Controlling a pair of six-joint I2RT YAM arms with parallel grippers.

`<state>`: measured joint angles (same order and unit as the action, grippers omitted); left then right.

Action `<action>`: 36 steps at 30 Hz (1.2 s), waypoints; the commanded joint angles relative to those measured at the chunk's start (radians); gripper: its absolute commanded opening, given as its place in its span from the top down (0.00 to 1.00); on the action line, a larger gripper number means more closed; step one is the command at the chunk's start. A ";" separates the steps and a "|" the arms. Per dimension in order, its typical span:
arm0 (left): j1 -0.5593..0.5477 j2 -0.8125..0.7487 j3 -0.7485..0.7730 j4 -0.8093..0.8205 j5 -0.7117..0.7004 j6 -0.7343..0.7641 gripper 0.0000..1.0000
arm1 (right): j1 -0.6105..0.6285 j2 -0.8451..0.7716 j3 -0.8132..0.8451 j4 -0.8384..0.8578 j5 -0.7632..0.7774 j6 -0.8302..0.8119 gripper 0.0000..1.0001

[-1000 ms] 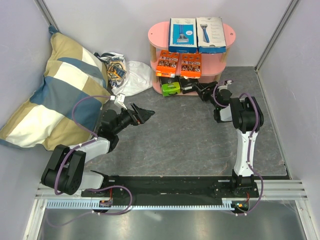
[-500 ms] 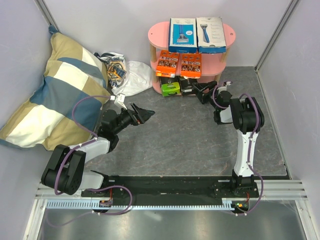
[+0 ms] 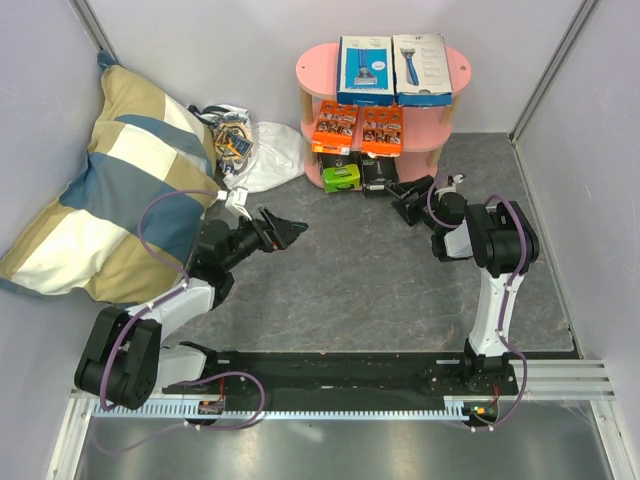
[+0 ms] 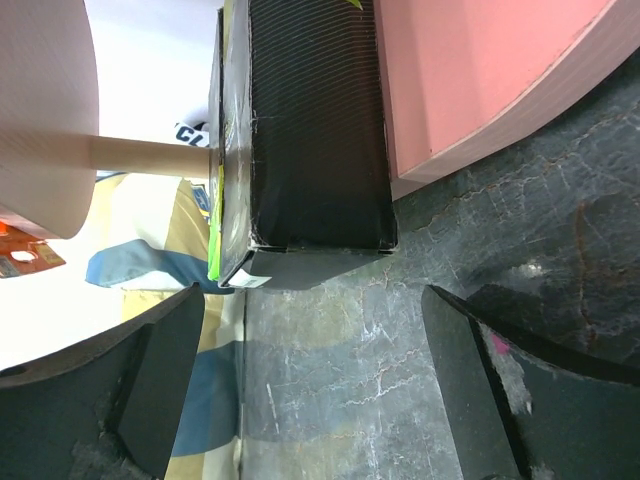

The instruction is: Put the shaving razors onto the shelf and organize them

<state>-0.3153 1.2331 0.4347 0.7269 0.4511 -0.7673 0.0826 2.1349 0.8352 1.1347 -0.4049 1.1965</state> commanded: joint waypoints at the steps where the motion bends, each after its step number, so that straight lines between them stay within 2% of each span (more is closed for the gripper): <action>1: 0.007 -0.032 0.036 -0.041 0.009 0.069 0.00 | 0.006 -0.044 0.011 -0.039 0.011 -0.043 0.02; 3: 0.007 -0.034 0.033 -0.043 0.012 0.068 0.00 | 0.006 -0.044 0.013 -0.046 0.015 -0.040 0.03; 10: 0.007 -0.034 0.033 -0.057 0.011 0.072 0.00 | 0.006 0.011 0.062 0.039 -0.018 0.015 0.25; 12: 0.007 -0.032 0.035 -0.060 0.011 0.076 0.00 | 0.005 0.005 0.062 0.053 -0.021 0.023 0.25; 15: 0.007 -0.024 0.039 -0.061 0.011 0.079 0.00 | 0.003 -0.035 0.038 0.030 -0.015 0.003 0.16; 16: 0.007 -0.024 0.041 -0.063 0.011 0.080 0.00 | 0.003 -0.047 0.030 0.022 -0.012 -0.006 0.10; 19: 0.007 -0.017 0.042 -0.060 0.014 0.082 0.00 | 0.000 -0.098 0.019 -0.064 0.012 -0.066 0.06; 24: 0.007 -0.001 0.042 -0.055 0.014 0.080 0.00 | -0.007 -0.160 0.039 -0.226 0.069 -0.159 0.06; 31: 0.007 0.011 0.041 -0.047 0.014 0.079 0.00 | -0.010 -0.211 0.082 -0.345 0.136 -0.259 0.09; 36: 0.007 0.014 0.038 -0.047 0.015 0.083 0.00 | -0.021 -0.164 0.146 -0.360 0.147 -0.272 0.19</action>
<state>-0.3153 1.2396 0.4438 0.6525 0.4515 -0.7322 0.0723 1.9594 0.9119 0.7906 -0.2905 0.9752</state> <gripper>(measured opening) 0.996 0.856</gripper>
